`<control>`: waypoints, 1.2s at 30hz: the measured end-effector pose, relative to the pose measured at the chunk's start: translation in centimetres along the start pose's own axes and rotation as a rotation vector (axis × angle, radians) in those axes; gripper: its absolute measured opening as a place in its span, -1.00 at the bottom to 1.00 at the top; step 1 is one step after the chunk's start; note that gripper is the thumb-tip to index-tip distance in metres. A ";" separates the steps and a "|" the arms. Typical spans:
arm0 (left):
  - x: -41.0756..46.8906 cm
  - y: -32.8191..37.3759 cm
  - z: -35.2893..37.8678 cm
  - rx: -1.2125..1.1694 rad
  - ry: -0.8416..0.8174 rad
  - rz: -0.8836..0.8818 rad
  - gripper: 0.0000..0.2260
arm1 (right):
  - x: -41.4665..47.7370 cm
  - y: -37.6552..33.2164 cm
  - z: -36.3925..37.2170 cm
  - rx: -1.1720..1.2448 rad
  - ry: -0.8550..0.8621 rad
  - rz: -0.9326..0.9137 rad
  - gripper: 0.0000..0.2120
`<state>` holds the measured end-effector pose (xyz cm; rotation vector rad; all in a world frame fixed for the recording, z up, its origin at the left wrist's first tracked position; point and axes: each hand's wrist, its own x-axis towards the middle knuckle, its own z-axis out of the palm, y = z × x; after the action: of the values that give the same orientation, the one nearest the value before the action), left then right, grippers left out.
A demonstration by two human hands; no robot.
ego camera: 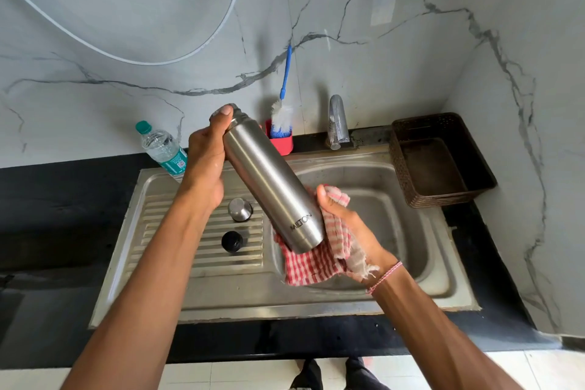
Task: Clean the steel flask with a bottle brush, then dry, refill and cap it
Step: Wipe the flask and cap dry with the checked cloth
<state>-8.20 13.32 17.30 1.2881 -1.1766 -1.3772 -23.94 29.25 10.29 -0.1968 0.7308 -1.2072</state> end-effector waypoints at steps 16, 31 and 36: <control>-2.5 -2.1 2.3 0.002 0.527 -0.033 -0.63 | 1.6 5.0 -0.1 -0.674 0.499 -0.817 -0.46; -2.7 -4.0 0.4 -0.122 0.454 -0.198 -0.69 | 3.5 2.1 -1.5 -0.300 0.487 -0.501 -0.43; -2.6 -3.3 0.4 -0.062 0.206 0.072 -0.68 | 3.4 1.0 -2.7 0.163 0.170 0.089 -0.26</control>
<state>-8.38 16.44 14.45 1.2976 -1.0225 -1.1891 -24.24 27.24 6.36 0.0740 0.7764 -1.2012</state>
